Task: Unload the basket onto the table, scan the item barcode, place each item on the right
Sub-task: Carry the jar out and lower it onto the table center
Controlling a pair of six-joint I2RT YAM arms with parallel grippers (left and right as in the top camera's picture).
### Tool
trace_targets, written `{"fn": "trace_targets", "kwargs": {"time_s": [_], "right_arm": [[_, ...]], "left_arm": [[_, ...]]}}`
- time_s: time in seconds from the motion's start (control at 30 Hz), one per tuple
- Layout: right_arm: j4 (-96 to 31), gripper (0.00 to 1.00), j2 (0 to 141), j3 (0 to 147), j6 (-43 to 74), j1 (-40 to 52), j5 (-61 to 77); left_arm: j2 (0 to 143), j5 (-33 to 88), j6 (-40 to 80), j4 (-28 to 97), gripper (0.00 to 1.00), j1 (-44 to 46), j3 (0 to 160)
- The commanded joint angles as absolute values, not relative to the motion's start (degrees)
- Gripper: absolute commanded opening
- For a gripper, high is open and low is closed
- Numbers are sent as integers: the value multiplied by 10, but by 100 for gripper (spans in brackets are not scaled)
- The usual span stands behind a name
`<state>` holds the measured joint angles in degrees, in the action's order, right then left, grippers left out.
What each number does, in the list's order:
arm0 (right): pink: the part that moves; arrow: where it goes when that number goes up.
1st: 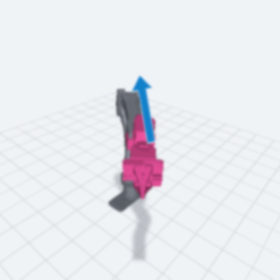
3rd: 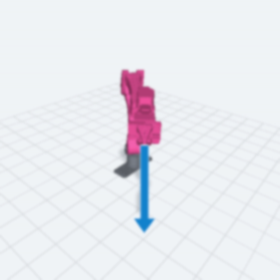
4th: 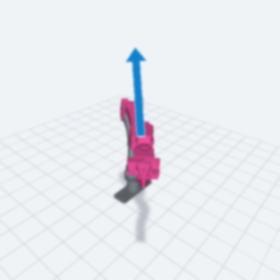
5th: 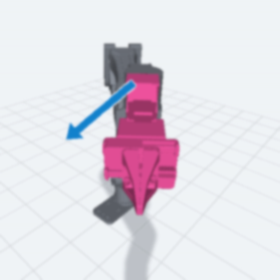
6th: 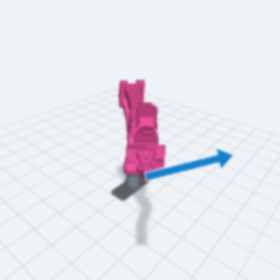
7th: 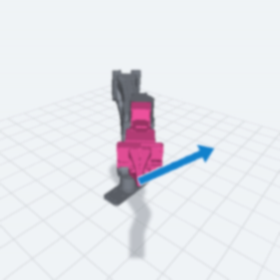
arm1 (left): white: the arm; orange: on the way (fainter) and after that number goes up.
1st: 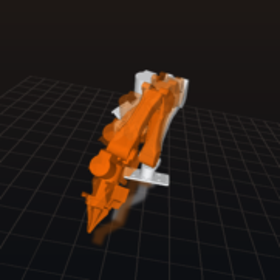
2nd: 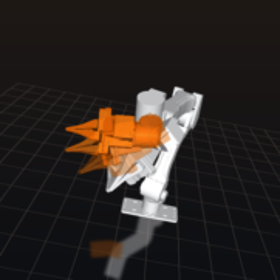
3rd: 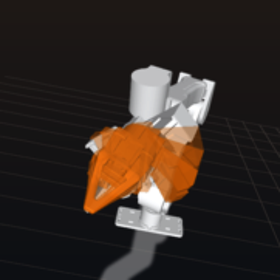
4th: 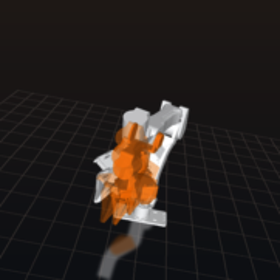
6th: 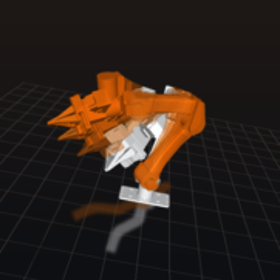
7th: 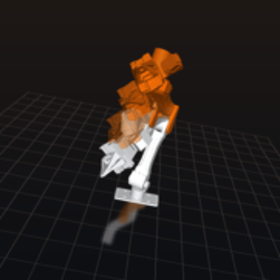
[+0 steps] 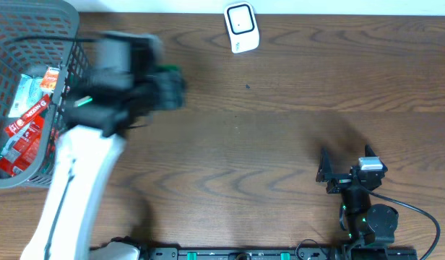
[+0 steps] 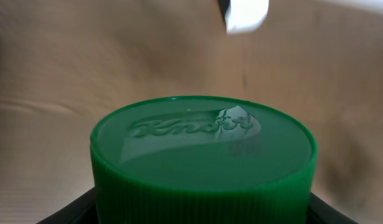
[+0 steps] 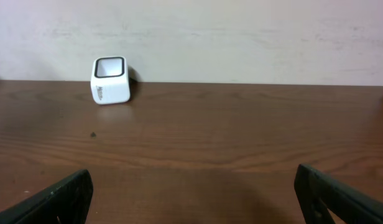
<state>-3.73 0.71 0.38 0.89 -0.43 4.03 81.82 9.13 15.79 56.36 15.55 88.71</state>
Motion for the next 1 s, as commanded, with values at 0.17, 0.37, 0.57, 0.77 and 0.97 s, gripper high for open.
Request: {"fn": "trace_targets", "kwargs": {"time_s": [0.17, 0.37, 0.57, 0.77, 0.97], "right_arm": [[-39, 99, 5, 3, 17, 1, 39], [-39, 99, 5, 3, 17, 1, 39], [-39, 99, 5, 3, 17, 1, 39], [-39, 99, 5, 3, 17, 1, 39], [-39, 99, 5, 3, 17, 1, 39]], "left_arm": [[1042, 53, 218, 495, 53, 337, 877], [1153, 53, 232, 422, 53, 395, 878], [1179, 53, 232, 395, 64, 412, 878], [1179, 56, 232, 394, 89, 413, 878], [1179, 60, 232, 393, 94, 413, 878]]}}
